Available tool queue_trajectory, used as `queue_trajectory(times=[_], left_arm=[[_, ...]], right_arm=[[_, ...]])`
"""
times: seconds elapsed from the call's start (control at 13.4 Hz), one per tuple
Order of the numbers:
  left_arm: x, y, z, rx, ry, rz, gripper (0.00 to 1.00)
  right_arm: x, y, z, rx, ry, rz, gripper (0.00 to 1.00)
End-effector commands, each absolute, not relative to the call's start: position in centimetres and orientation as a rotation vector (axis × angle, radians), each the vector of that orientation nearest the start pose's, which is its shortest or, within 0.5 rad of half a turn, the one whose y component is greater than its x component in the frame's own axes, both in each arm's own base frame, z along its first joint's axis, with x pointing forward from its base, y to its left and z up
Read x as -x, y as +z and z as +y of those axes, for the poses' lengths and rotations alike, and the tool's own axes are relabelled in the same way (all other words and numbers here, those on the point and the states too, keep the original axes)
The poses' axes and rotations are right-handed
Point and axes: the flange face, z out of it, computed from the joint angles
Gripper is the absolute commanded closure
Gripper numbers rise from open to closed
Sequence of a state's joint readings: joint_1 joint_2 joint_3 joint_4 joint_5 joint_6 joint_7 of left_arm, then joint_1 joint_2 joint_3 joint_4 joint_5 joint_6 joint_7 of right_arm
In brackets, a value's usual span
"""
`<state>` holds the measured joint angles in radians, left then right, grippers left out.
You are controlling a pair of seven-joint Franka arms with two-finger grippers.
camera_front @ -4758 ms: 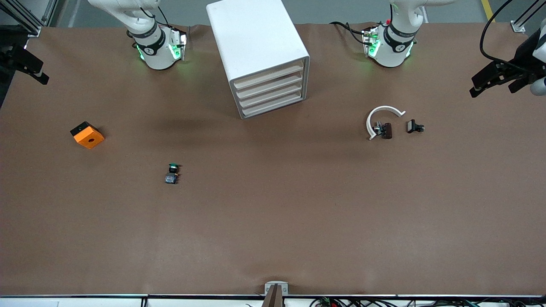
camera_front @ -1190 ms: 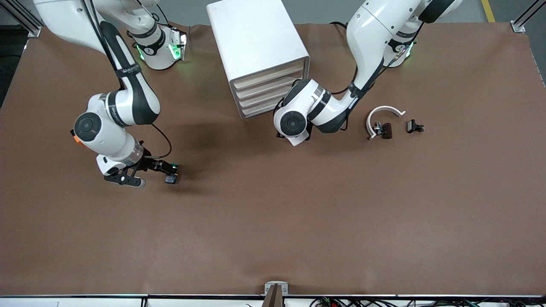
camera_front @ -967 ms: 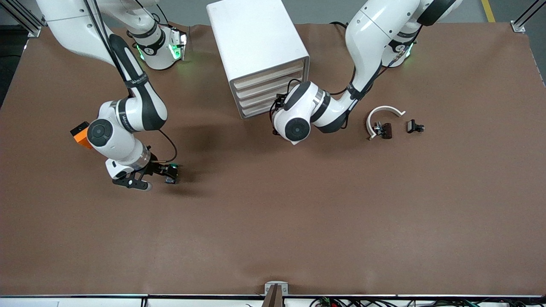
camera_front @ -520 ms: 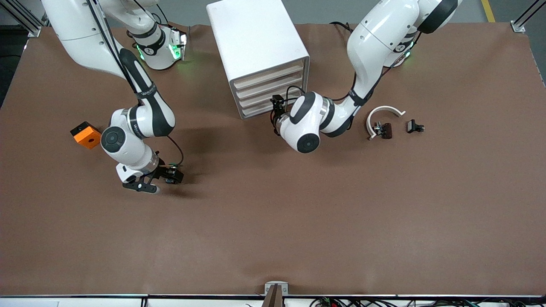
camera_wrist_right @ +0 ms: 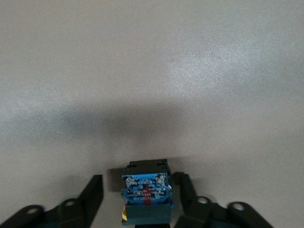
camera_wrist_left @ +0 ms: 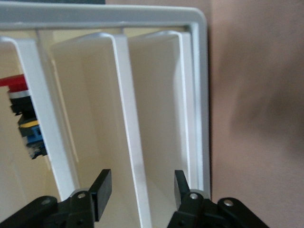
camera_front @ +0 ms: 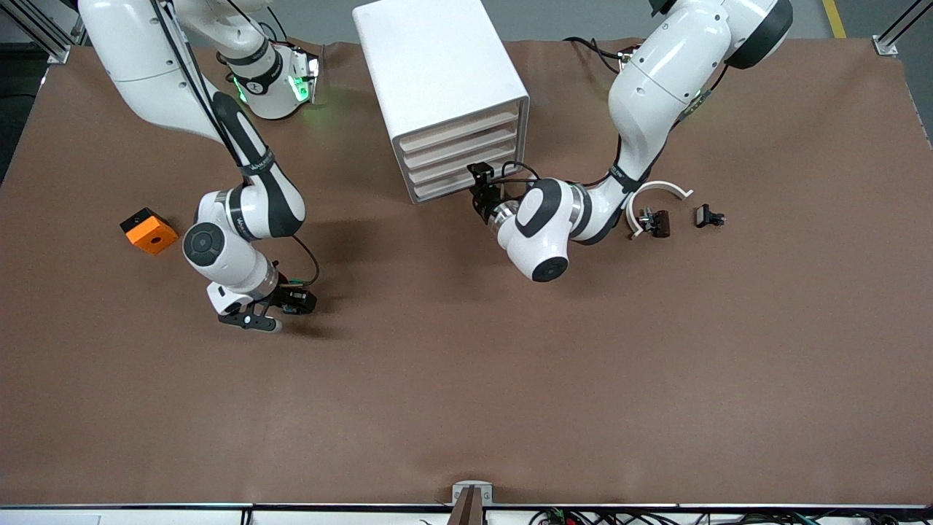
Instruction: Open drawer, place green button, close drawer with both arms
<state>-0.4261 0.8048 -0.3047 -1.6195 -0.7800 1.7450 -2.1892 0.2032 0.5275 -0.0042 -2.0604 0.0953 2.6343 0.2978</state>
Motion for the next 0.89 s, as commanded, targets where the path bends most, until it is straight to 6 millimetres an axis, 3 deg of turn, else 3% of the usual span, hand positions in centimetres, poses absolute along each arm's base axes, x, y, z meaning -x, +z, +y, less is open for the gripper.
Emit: queue_trajectory(times=[0.0,0.67,0.74,0.82], left_arm=[[-43.9,16.5,-45.8,-1.806,-1.861,2.601,0.52],[-41.9,14.6,-46.0,-1.854,-1.977,2.598,0.55],[-41.9,14.5,-46.0,-1.849,-1.981,2.6,0.66],[-41.9,14.4,-46.0,-1.848,-1.982,2.601,0.87]], right_arm=[[-58.8,17.8,11.9,3.081,-0.062,0.262,1.0],[-58.8,18.0,12.0,3.084,-0.053,0.252,1.0],[-58.9,18.0,12.0,3.084,-0.053,0.25,1.0],[-59.0,18.2,11.9,3.084,-0.055,0.25,1.0]])
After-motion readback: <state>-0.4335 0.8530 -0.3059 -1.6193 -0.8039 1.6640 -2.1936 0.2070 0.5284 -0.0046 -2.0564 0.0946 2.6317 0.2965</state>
